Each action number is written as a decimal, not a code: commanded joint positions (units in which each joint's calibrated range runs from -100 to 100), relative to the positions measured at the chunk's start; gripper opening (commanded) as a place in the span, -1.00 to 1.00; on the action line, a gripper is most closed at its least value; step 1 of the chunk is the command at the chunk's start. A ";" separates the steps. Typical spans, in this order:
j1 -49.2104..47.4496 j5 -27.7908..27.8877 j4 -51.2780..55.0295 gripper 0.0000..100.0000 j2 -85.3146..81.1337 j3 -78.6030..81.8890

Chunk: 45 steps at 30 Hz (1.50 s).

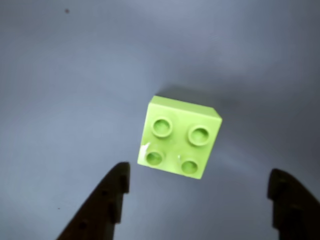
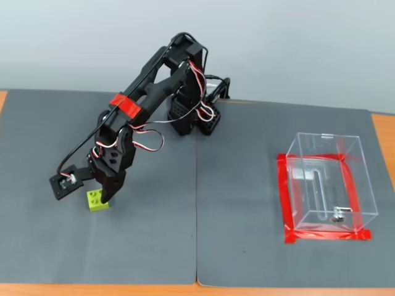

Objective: Pick the green lego block and place it into the transparent box

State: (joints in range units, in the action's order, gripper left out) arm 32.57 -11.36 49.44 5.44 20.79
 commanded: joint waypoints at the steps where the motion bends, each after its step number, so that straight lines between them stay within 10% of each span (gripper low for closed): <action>1: 0.14 0.18 -0.83 -0.37 -0.05 -2.83; 34: 0.29 0.23 -9.25 -0.38 8.42 -2.93; 45: 0.29 0.23 -8.72 -0.87 7.83 -2.56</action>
State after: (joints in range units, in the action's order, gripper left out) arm 32.72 -11.36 40.85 14.36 20.25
